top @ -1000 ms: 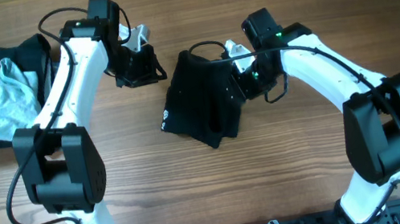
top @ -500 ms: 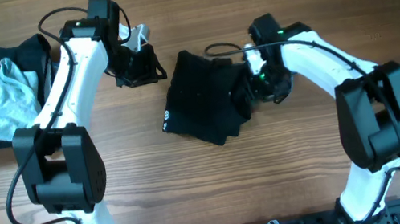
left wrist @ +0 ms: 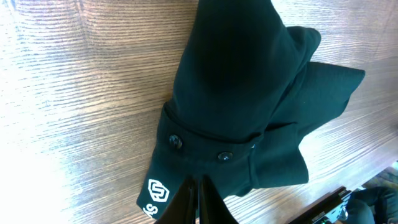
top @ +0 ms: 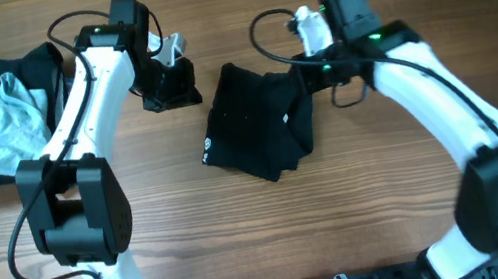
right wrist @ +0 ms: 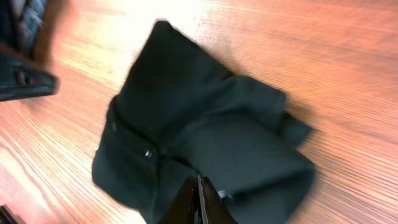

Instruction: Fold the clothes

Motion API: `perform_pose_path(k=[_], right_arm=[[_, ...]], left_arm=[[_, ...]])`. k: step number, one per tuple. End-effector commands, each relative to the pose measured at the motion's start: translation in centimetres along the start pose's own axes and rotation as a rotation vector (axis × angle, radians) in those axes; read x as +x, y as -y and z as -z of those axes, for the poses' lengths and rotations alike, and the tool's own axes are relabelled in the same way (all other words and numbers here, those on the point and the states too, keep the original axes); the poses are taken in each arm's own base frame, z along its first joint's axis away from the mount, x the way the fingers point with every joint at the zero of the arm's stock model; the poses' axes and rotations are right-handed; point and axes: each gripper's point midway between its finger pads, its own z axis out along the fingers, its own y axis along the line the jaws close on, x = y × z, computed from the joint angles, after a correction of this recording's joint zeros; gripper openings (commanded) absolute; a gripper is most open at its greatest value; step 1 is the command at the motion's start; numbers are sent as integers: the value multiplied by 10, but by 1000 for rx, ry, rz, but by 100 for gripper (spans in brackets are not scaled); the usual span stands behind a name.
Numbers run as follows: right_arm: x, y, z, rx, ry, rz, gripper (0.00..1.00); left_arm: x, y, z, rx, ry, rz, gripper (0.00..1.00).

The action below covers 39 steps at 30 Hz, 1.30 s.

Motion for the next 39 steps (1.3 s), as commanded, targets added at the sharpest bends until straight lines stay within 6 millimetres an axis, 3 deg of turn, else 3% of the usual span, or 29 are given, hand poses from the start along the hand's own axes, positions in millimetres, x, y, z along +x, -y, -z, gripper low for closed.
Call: perform_pose_path(k=[1, 2, 4, 5, 6, 10, 11, 13, 16, 23, 25, 26, 28, 29, 31, 33, 34, 36, 39], right_arm=[[49, 13, -65, 5, -215, -118, 4], [66, 31, -76, 81, -275, -207, 4], [96, 76, -79, 295, -357, -413, 4], [98, 79, -79, 286, -365, -423, 4], [96, 78, -79, 251, -367, -399, 4], [88, 67, -73, 183, -350, -363, 4], [87, 63, -74, 154, -352, -355, 4], [86, 61, -74, 142, -347, -354, 4], [84, 61, -75, 140, -341, -348, 5], [84, 61, -75, 140, -340, -345, 5], [86, 61, -74, 141, -347, -348, 5], [86, 61, -74, 141, -350, -349, 5], [82, 55, -66, 121, -340, -315, 6], [73, 46, -56, 91, -308, -266, 8], [52, 32, -30, 73, -222, -191, 9], [30, 18, 2, 75, -112, -144, 9], [21, 13, 15, 84, -61, -133, 9], [7, 6, 37, 97, 24, -103, 9], [3, 5, 42, 102, 50, -142, 9]], left_arm=[[-5, 8, 16, 1, 46, -28, 17], [-5, 8, 16, 1, 45, -27, 25], [-5, 8, 16, 2, 46, -28, 45], [-6, 9, 15, 8, 48, -31, 51], [-8, 13, 15, 23, 56, -39, 48], [-23, 45, 7, 108, 117, -183, 9], [-24, 53, 3, 122, 121, -208, 4], [-28, 74, -17, 149, 129, -330, 4], [-37, 79, -52, 156, 124, -390, 4], [-49, 23, -152, 135, 39, -314, 5], [-61, 20, -139, 137, 76, -304, 11], [-70, 20, -120, 139, 106, -276, 26], [-78, 25, -74, 149, 132, -216, 36], [-74, 29, -40, 153, 135, -189, 36], [-56, 36, 8, 147, 134, -157, 39], [-35, 44, 40, 143, 125, -141, 41], [-24, 47, 48, 142, 107, -131, 29], [6, 48, 43, 122, -8, -86, 9], [48, 42, 8, 91, -172, -32, 4]])
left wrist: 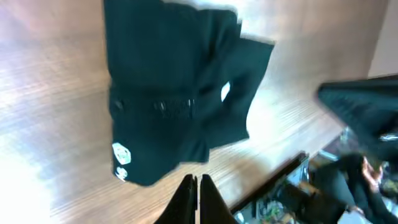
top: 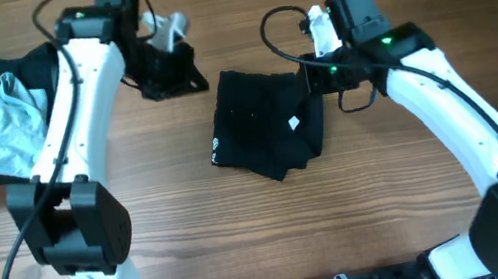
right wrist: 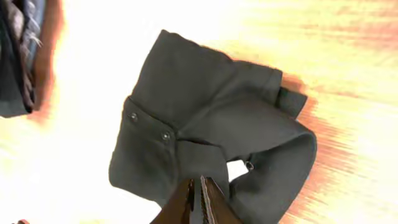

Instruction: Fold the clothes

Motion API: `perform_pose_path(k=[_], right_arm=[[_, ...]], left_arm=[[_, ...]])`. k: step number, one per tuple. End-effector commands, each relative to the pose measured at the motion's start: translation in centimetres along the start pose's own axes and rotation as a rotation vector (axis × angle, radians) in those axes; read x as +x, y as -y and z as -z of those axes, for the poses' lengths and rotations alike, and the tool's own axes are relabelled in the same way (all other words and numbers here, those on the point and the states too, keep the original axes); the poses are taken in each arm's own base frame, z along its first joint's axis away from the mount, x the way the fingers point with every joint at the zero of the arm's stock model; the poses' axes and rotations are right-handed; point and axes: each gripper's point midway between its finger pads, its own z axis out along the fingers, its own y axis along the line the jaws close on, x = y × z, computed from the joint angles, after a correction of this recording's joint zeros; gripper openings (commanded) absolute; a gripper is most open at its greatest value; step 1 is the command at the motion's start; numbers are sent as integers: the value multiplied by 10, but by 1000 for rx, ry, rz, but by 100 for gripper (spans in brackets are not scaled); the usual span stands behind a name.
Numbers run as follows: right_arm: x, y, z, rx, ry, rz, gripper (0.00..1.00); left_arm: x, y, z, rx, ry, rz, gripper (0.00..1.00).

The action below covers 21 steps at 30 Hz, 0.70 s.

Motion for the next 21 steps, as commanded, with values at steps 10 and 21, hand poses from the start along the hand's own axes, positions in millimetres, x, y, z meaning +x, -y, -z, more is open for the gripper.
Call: perform_pose_path(k=[10, 21], right_arm=[[-7, 12, -10, 44, 20, -29, 10], [43, 62, -133, 102, -231, -102, 9]], left_arm=[[41, -122, -160, -176, 116, 321, 4], [-79, -61, -31, 130, 329, 221, 37]])
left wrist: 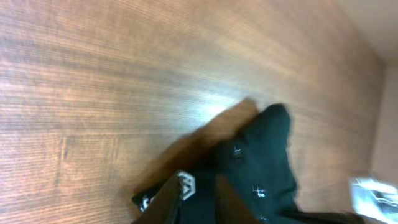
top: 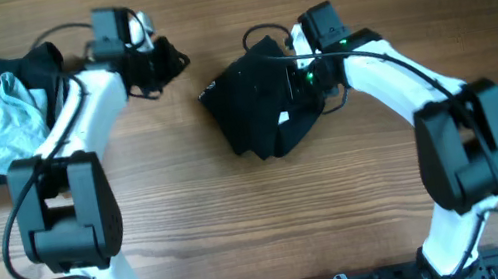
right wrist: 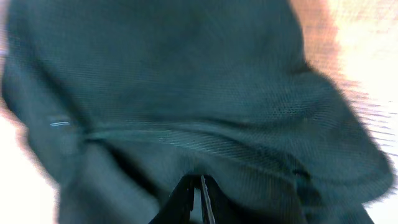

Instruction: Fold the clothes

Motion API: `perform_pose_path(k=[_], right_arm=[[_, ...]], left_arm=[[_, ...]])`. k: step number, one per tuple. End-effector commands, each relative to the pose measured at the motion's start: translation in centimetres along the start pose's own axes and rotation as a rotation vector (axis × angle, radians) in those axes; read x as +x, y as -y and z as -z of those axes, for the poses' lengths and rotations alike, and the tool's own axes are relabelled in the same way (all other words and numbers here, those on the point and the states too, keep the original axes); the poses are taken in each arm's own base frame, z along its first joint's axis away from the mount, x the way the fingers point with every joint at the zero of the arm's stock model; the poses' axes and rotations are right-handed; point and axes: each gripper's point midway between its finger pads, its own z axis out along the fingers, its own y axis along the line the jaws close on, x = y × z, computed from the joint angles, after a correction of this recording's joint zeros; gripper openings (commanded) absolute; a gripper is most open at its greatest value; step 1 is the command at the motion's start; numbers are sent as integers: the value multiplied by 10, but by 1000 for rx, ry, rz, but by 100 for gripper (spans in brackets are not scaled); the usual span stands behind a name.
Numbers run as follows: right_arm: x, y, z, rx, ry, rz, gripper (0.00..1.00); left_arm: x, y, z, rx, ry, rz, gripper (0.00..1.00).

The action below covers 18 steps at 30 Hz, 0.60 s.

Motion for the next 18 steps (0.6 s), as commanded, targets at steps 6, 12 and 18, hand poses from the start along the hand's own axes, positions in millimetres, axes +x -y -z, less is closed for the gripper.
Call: perform_pose_path(k=[6, 12, 18], right_arm=[[26, 18, -31, 42, -117, -42, 9], [26, 18, -31, 41, -118, -41, 9], [26, 18, -31, 41, -118, -42, 8]], left_arm=[[120, -25, -3, -48, -411, 39, 100], [157, -31, -45, 31, -385, 240, 100], [189, -30, -102, -3, -405, 304, 100]])
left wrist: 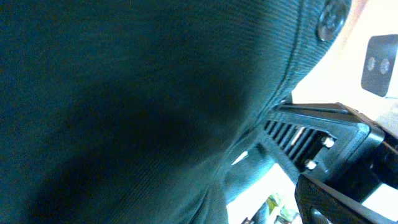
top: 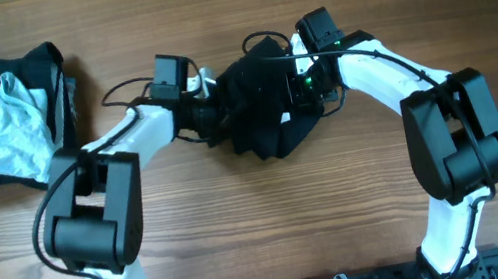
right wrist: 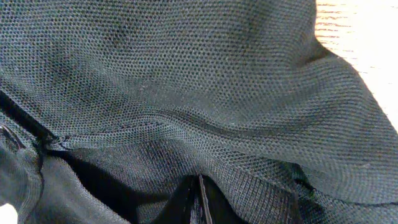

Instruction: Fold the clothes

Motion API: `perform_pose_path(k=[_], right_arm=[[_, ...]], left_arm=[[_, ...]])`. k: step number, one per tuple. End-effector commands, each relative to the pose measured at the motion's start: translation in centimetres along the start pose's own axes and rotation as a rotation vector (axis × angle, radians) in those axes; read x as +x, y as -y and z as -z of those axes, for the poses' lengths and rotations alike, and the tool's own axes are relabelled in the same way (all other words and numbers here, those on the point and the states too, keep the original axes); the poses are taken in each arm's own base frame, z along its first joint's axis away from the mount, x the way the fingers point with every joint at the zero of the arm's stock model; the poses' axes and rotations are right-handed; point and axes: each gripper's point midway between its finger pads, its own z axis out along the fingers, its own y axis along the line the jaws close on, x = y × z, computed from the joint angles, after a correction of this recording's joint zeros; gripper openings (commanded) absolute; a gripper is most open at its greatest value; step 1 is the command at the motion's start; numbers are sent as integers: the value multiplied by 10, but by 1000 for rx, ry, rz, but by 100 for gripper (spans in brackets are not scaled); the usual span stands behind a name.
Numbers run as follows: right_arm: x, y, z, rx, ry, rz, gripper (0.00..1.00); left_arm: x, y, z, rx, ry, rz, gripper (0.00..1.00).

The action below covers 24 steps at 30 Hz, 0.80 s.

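Observation:
A crumpled black shirt [top: 266,121] lies at the table's middle. My left gripper [top: 217,116] is pushed into its left edge. In the left wrist view dark fabric [left wrist: 124,93] with a button [left wrist: 331,15] fills the frame and hides the fingers. My right gripper [top: 307,89] sits on the shirt's right side. In the right wrist view the gripper [right wrist: 199,186] is shut, its tips pressed into the black mesh cloth [right wrist: 186,74], which bunches around them.
A pile of light grey and black clothes lies at the far left of the wooden table [top: 264,228]. Part of the right arm [left wrist: 329,143] shows close by in the left wrist view.
My left gripper has moved from up left of the shirt to its left edge and is now buried in cloth. The right gripper stays shut in the shirt's right side. The shirt is more bunched.
Both grippers were above the loosely folded shirt, left one up left of it, right one at its upper right, both shut. Later the shirt lay turned and crumpled with the right gripper down in it. Now both grippers are against it from either side.

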Motion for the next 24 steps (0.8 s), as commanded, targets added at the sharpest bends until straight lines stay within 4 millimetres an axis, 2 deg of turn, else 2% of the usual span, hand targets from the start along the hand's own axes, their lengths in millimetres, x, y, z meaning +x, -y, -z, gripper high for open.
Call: perform_pose_path(k=[1, 2, 5, 7, 8, 10, 12, 14, 15, 16, 18, 20, 22, 23, 24], right_arm=[[18, 12, -20, 30, -73, -26, 8], [18, 11, -20, 27, -73, -26, 7], [23, 12, -20, 32, -94, -34, 7], [31, 13, -15, 40, -122, -43, 7], [35, 12, -6, 45, -135, -45, 7], [35, 11, 21, 67, -113, -43, 7], [21, 12, 64, 95, -11, -34, 7], [3, 5, 112, 64, 133, -51, 5], [-9, -3, 145, 24, 241, -68, 4], [-16, -10, 168, 5, 319, -53, 4], [-24, -21, 193, -19, 411, -23, 4], [-28, -26, 201, -36, 445, -9, 4], [-27, -29, 201, -54, 439, -5, 4], [-27, -30, 201, -57, 438, -5, 4], [-27, -30, 201, -56, 437, -5, 4]], left_arm=[[13, -73, -52, -156, -28, 188, 99], [10, -78, -58, -161, -17, 196, 91], [6, -88, -59, -197, 9, 194, 35], [6, -93, -56, -213, 9, 195, 16], [6, -97, -53, -222, 3, 186, 5], [4, -104, -41, -237, -3, 172, 4], [-4, -103, -14, -244, 10, 123, 4], [-18, -91, 24, -229, 56, 66, 4], [-27, -77, 53, -213, 100, 34, 4], [-38, -56, 87, -185, 167, -8, 4], [-59, -18, 145, -122, 332, -91, 4], [-76, 23, 204, -45, 532, -207, 4], [-83, 56, 256, 17, 697, -283, 4], [-85, 66, 284, 33, 776, -316, 4], [-89, 64, 320, 9, 887, -314, 4]])
